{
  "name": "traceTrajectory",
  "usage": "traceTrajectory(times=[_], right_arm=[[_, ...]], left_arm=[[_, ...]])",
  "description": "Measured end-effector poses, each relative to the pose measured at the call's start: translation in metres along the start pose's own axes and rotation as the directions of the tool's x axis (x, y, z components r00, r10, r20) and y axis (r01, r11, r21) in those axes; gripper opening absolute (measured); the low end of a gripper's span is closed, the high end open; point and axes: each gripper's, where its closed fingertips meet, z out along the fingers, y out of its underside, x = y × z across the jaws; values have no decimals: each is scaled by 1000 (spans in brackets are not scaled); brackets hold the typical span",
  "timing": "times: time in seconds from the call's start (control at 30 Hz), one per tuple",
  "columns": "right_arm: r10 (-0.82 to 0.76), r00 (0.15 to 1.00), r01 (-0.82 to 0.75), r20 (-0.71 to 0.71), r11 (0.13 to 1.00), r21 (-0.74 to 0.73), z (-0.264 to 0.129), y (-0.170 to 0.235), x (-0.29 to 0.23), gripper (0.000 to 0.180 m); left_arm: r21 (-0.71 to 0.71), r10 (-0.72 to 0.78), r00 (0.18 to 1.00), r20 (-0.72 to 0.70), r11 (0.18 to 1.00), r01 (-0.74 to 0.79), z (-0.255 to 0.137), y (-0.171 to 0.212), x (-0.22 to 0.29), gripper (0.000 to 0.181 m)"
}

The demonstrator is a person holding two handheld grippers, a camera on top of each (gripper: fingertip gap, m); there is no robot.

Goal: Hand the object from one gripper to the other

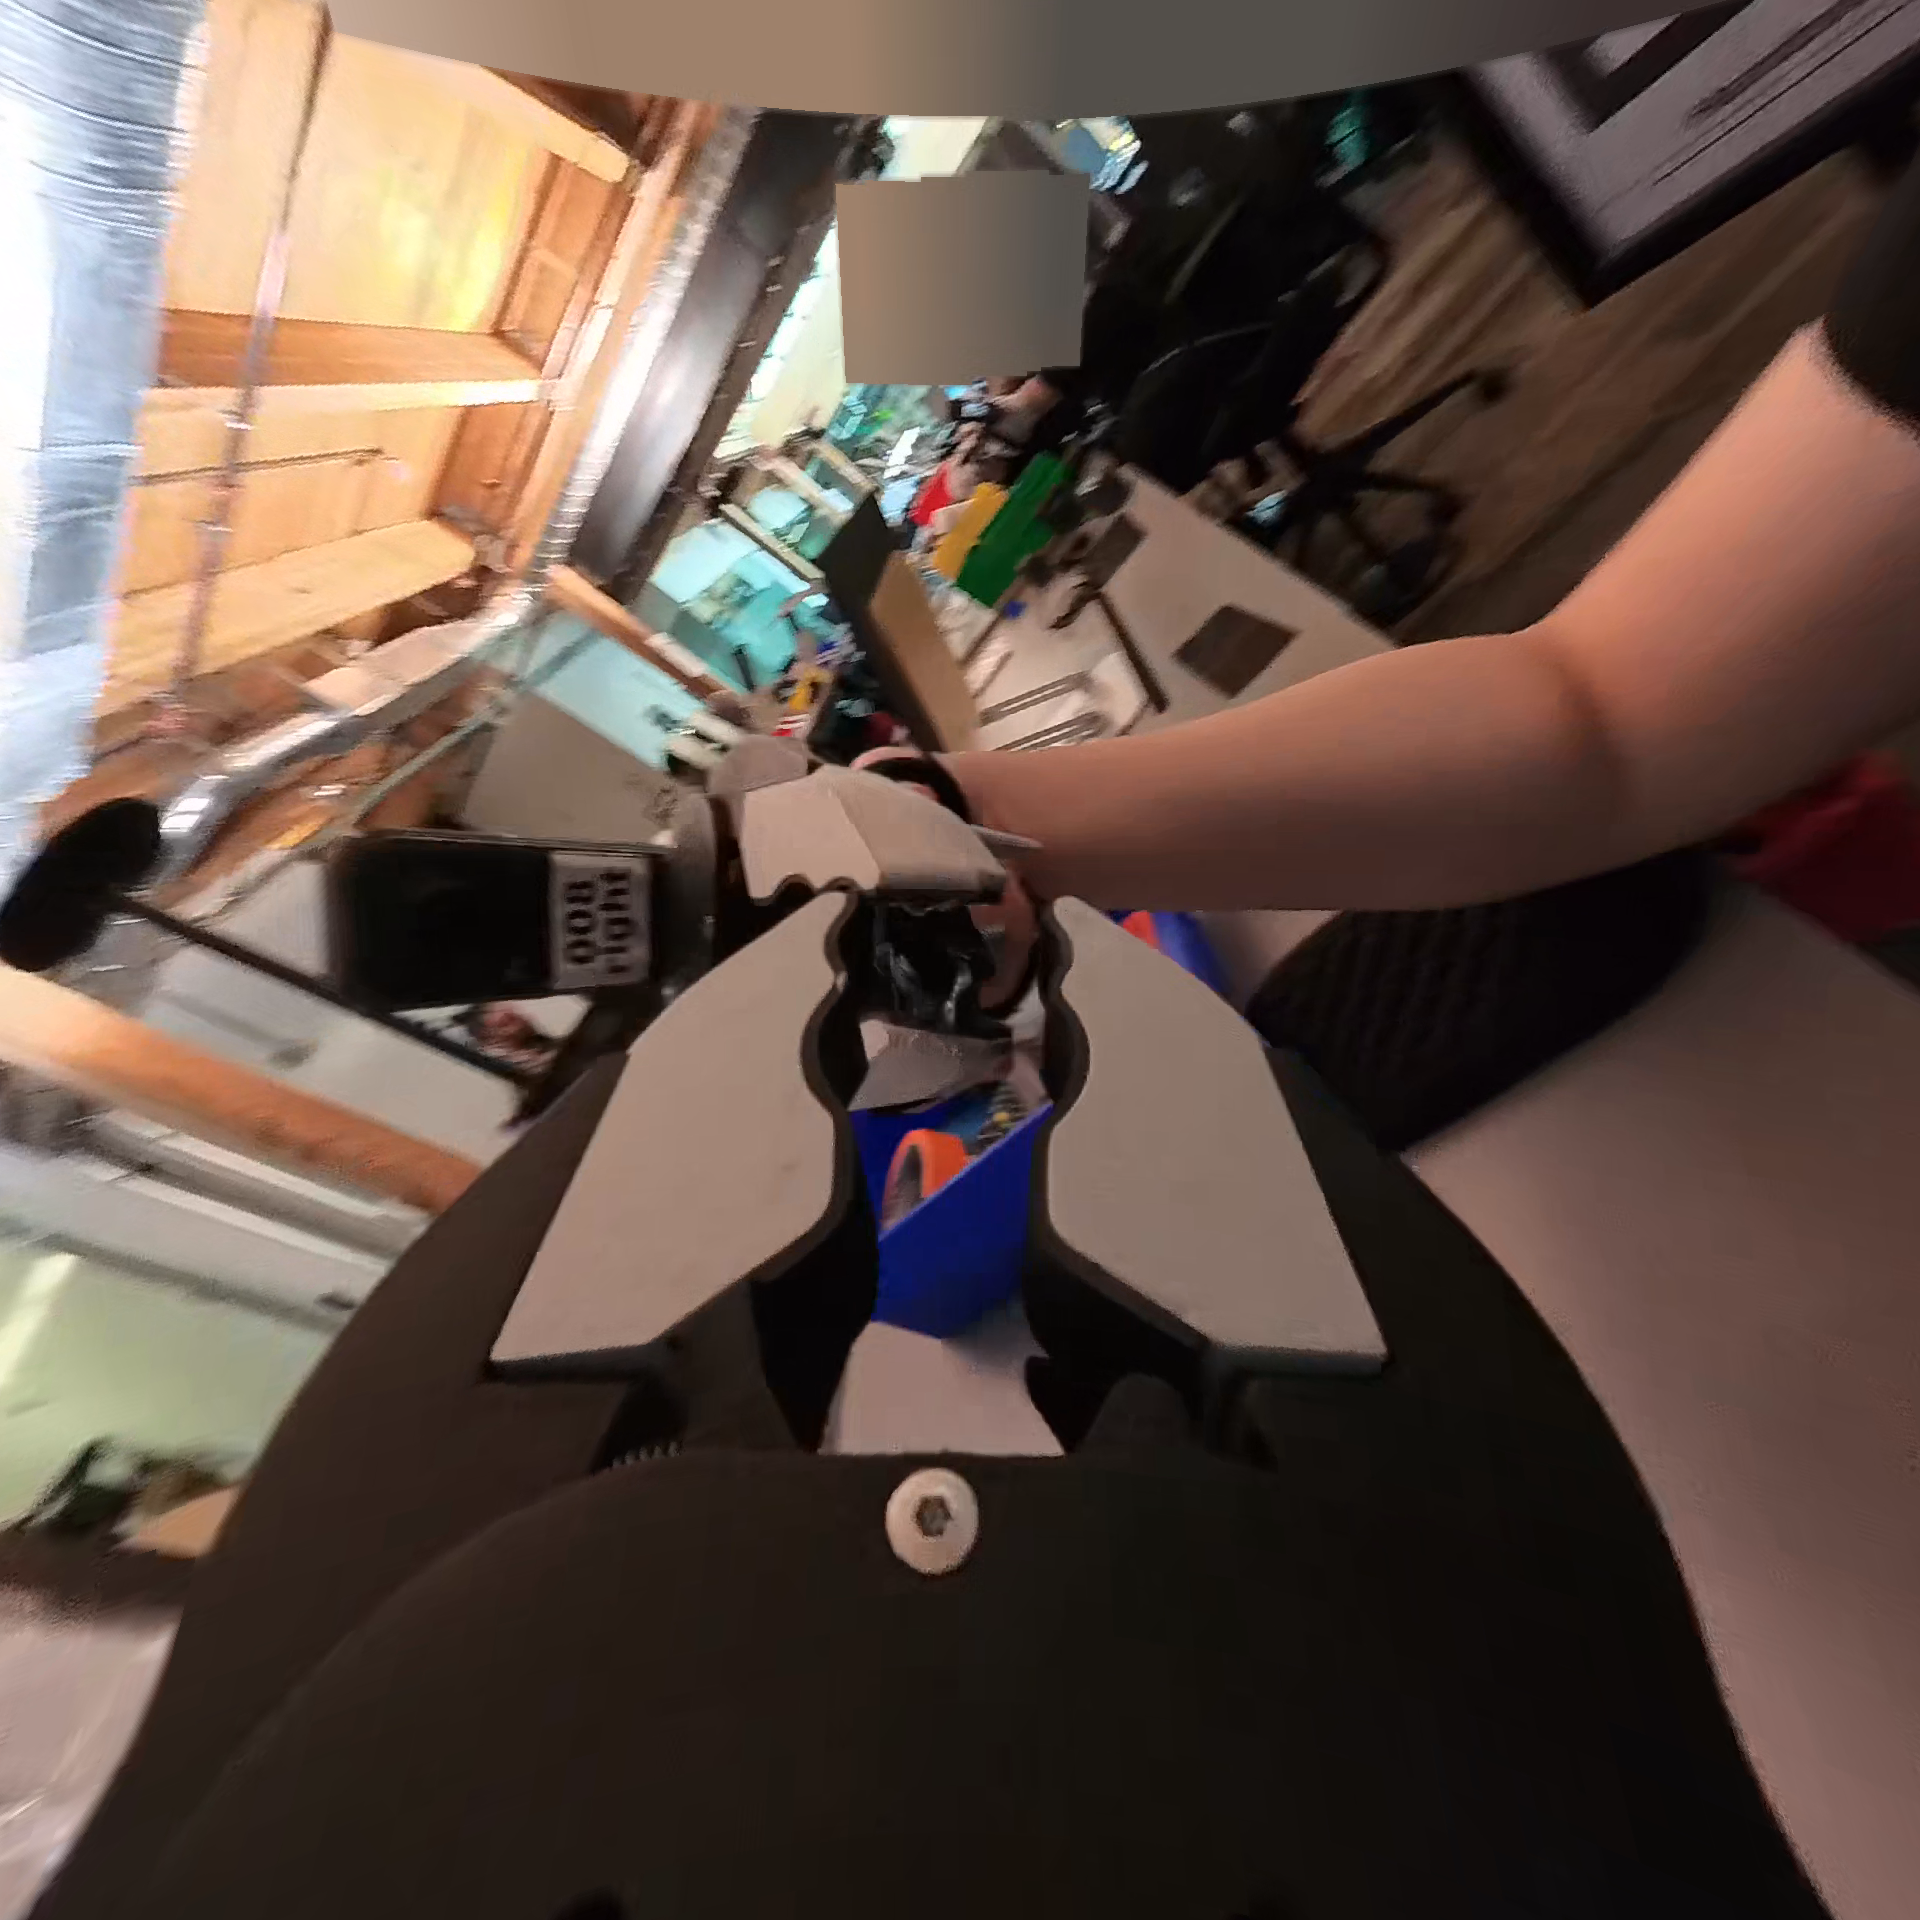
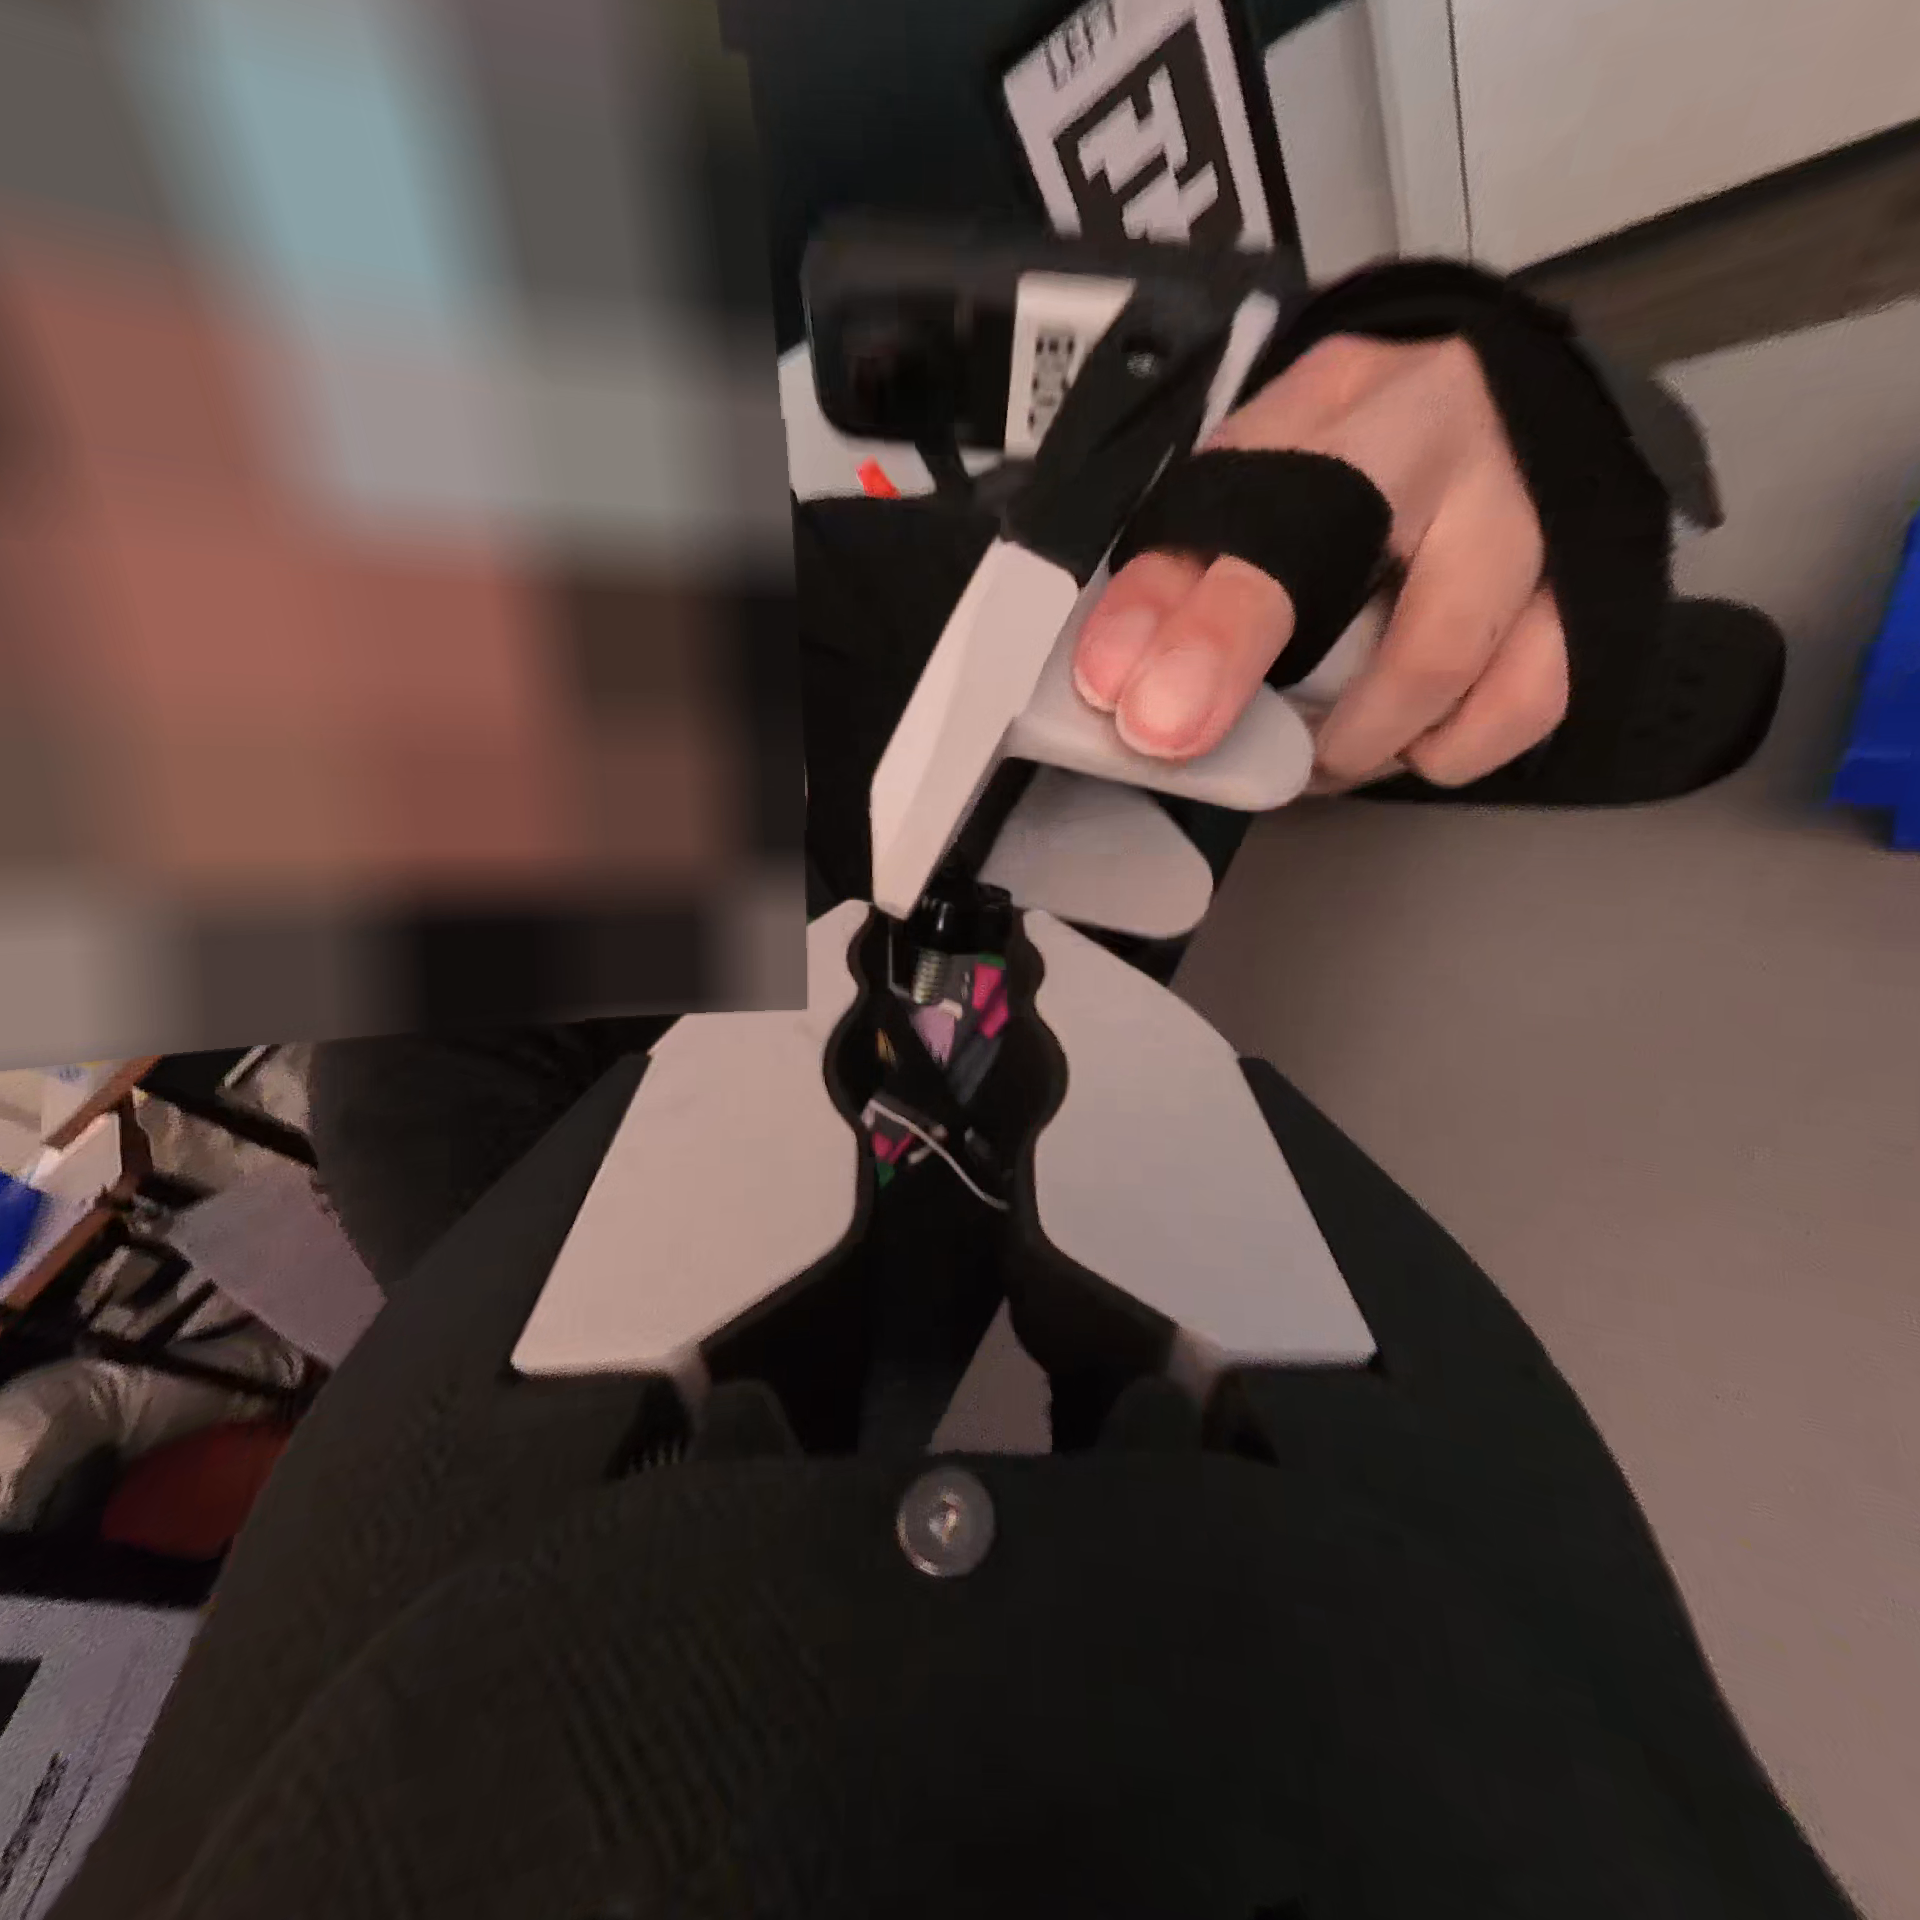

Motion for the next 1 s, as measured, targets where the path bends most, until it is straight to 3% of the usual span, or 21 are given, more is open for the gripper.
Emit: traceTrajectory(times=[0.03,0.33,0.4,0.53,0.63,0.7,0.8,0.9,1.0], right_arm=[[-3,1000,3,-13,999,-37,2,6,1,22],[-3,1000,-2,-26,978,-211,13,36,4,24],[-36,998,27,-60,988,-152,8,25,7,25],[-194,922,211,-336,977,13,-18,-12,35,58],[-335,729,473,-597,877,86,-47,-53,44,75],[-309,592,601,-745,785,151,-68,-83,41,74],[-258,450,717,-855,675,174,-81,-106,28,61],[-208,389,739,-897,652,170,-79,-113,26,49],[-207,425,646,-881,751,135,-63,-106,42,52]], left_arm=[[2,-27,999,-33,1000,27,-1,0,4,27],[-89,-21,977,-211,996,3,5,17,36,25],[-108,15,990,-142,994,-30,5,20,24,24],[-222,142,975,169,970,-103,-4,33,-33,25],[-289,237,884,403,949,-122,-21,34,-75,25],[-441,425,752,503,875,-199,-36,39,-99,25],[-638,643,565,517,730,-247,-51,45,-117,25],[-666,681,498,537,704,-245,-52,44,-120,25],[-670,684,480,549,704,-236,-52,43,-121,24]])
